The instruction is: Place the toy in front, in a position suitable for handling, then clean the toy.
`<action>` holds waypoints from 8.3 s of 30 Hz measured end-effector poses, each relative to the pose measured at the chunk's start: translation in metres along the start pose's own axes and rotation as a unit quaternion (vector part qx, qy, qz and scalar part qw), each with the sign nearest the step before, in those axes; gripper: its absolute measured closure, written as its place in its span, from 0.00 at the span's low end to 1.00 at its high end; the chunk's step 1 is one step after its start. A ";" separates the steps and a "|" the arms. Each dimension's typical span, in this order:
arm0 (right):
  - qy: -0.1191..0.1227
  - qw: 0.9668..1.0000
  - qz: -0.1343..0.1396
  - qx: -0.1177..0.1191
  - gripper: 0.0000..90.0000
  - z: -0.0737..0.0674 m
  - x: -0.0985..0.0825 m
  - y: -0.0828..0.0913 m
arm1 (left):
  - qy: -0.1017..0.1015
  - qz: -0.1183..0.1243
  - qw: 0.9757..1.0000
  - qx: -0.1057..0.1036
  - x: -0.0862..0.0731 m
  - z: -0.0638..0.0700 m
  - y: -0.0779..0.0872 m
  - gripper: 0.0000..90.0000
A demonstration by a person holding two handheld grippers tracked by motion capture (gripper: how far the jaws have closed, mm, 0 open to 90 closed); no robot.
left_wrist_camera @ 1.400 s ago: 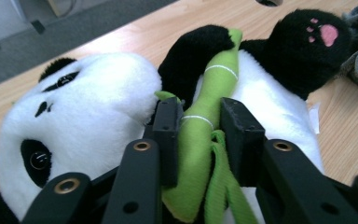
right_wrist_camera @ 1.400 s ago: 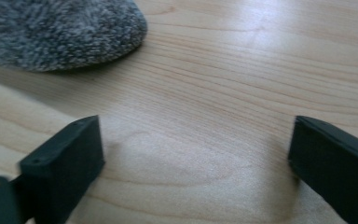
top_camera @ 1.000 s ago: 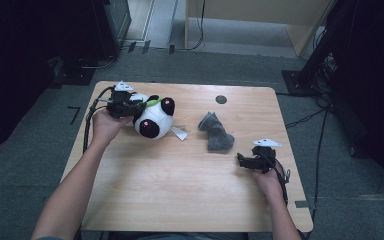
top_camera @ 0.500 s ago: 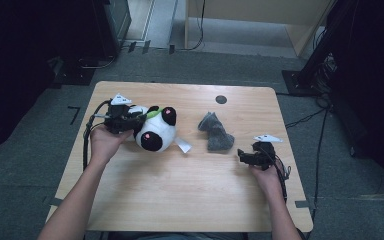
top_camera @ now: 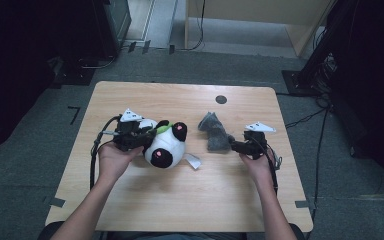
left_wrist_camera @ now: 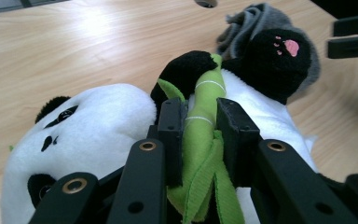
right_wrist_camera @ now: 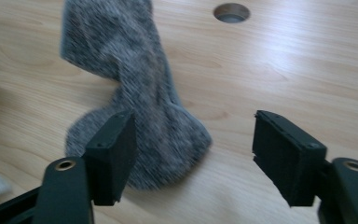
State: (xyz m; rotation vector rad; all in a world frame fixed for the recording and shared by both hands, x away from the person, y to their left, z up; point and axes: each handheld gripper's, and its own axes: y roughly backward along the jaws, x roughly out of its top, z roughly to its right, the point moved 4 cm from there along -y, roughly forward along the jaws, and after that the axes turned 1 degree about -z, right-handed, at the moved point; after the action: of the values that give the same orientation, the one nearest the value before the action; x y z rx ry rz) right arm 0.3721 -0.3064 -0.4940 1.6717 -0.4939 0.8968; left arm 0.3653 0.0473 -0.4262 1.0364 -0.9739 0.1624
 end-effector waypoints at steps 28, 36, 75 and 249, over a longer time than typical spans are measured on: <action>0.035 0.996 -0.057 0.054 0.65 -0.021 0.015 -0.061 | 0.001 0.030 0.998 -0.053 -0.021 0.070 -0.012 0.80; 0.047 0.995 -0.059 0.060 0.81 -0.018 0.013 -0.061 | -0.017 0.040 0.998 -0.050 -0.024 0.079 -0.020 0.78; 0.020 0.997 -0.006 0.073 0.87 -0.031 0.029 0.028 | -0.043 0.032 0.992 -0.113 -0.019 0.013 -0.001 0.40; 0.105 0.954 -0.175 0.217 0.83 -0.204 0.109 -0.080 | -0.021 -0.005 0.990 -0.136 -0.077 -0.021 -0.034 0.39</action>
State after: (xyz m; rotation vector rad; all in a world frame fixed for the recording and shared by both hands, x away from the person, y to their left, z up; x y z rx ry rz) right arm 0.4357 -0.0761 -0.4420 1.9486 0.1605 0.9461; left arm 0.3506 0.0691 -0.5087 0.7973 -0.9983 -0.0026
